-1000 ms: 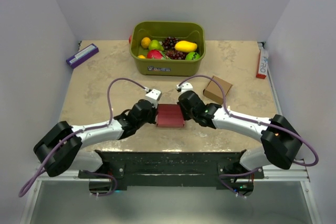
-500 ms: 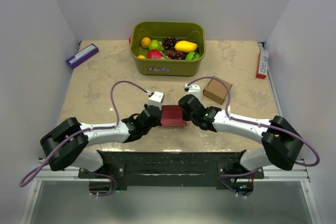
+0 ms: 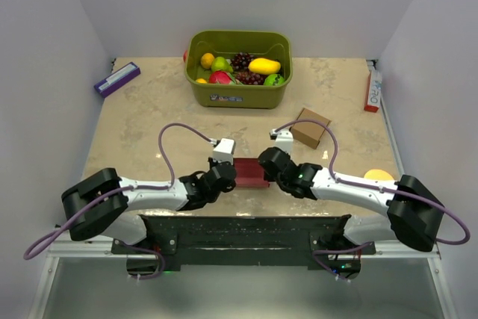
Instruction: Fold the paper box
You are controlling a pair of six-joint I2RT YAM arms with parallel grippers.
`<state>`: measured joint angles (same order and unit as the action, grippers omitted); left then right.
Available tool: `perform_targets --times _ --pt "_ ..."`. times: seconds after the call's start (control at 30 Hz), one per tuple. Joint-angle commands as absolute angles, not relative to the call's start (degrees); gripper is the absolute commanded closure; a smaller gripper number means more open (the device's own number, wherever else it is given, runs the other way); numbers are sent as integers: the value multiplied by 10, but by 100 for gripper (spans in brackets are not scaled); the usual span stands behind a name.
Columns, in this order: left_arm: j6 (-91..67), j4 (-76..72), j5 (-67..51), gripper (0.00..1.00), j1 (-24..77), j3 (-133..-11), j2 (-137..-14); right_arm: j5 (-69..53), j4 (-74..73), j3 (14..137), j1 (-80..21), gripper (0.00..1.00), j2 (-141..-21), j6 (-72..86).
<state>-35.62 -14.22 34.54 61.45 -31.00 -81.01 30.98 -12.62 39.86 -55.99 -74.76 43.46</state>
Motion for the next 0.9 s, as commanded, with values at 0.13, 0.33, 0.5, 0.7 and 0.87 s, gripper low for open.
perform_targets --times 0.13,0.33,0.5,0.7,0.87 --pt "-434 -142 326 100 652 -294 -845 301 -148 374 -586 98 -755 495" --pt "-471 -140 330 100 662 -281 -858 316 -156 376 -599 99 -766 504" --pt "-476 -115 354 100 671 -278 -857 320 -178 388 -603 94 -755 508" --pt "-478 -65 409 100 687 -296 -875 309 -234 404 -612 55 -699 502" --pt "-504 -16 457 100 706 -321 -914 261 -291 398 -613 36 -608 490"
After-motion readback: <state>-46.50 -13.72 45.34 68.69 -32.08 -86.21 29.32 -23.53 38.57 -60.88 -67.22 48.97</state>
